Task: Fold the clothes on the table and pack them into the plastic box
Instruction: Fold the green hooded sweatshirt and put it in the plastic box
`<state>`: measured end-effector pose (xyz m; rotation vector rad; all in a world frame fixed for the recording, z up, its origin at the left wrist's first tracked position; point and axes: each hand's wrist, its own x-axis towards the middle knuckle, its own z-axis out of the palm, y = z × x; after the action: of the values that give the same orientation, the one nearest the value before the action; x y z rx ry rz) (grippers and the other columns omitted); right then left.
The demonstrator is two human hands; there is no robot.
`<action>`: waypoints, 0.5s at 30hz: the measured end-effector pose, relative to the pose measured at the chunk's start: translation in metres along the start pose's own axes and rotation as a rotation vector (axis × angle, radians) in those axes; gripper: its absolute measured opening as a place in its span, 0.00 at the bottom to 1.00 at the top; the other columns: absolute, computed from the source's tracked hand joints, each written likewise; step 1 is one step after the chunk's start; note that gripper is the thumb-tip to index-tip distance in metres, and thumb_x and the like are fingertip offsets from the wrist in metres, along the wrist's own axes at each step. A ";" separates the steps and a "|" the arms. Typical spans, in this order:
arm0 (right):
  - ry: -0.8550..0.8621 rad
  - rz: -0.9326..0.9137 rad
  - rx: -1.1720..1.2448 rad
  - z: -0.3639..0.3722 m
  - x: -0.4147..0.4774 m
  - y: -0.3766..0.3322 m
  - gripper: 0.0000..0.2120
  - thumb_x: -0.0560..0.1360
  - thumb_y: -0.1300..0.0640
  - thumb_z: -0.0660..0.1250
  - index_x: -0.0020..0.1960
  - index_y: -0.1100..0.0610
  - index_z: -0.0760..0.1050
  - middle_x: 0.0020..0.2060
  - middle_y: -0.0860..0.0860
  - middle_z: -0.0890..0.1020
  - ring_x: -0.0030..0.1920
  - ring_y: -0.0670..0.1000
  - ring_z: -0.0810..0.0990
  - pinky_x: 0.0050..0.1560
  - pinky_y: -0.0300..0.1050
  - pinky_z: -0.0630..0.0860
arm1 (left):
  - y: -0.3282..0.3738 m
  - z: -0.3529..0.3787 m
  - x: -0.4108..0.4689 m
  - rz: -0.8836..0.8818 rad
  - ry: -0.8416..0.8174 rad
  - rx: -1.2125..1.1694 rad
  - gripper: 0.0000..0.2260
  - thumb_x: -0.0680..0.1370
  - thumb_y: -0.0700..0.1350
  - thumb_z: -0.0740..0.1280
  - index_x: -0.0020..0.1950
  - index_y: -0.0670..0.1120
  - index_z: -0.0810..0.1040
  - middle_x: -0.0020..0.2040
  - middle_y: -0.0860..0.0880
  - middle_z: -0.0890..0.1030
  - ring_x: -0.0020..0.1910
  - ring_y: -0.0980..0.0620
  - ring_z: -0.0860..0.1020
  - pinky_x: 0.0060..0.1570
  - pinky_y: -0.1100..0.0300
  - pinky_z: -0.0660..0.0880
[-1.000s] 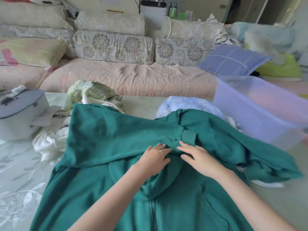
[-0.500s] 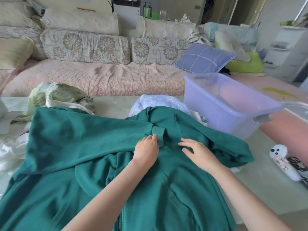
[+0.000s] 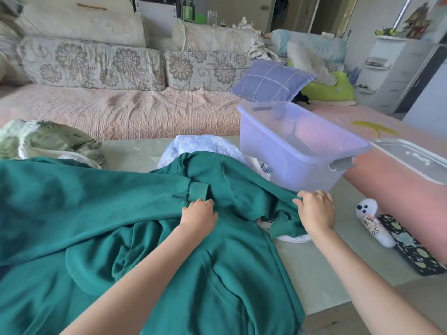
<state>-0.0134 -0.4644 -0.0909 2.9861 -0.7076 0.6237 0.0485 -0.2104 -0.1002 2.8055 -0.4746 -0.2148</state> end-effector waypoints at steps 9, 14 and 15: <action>0.013 -0.061 0.729 -0.067 0.023 -0.080 0.14 0.77 0.56 0.64 0.39 0.66 0.74 0.32 0.63 0.77 0.38 0.64 0.75 0.36 0.49 0.65 | 0.048 -0.026 -0.023 0.046 -0.237 -1.173 0.13 0.82 0.41 0.57 0.65 0.41 0.73 0.55 0.46 0.80 0.53 0.50 0.79 0.54 0.56 0.75; -0.342 0.010 1.082 -0.076 0.024 -0.113 0.10 0.78 0.60 0.62 0.45 0.66 0.78 0.40 0.64 0.82 0.34 0.55 0.81 0.39 0.51 0.81 | 0.037 -0.024 -0.029 -0.094 -0.341 -1.590 0.17 0.79 0.57 0.59 0.60 0.49 0.77 0.54 0.46 0.82 0.51 0.46 0.81 0.55 0.46 0.78; -0.477 0.005 1.160 -0.077 0.018 -0.117 0.10 0.80 0.60 0.60 0.49 0.64 0.78 0.42 0.63 0.82 0.34 0.53 0.82 0.38 0.48 0.82 | 0.031 -0.023 -0.027 -0.125 -0.317 -1.614 0.19 0.77 0.60 0.61 0.61 0.51 0.77 0.54 0.47 0.82 0.51 0.46 0.81 0.52 0.47 0.79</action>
<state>0.0229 -0.3597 -0.0032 4.3053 -0.4105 0.3734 0.0183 -0.2230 -0.0667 1.2057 -0.0531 -0.6816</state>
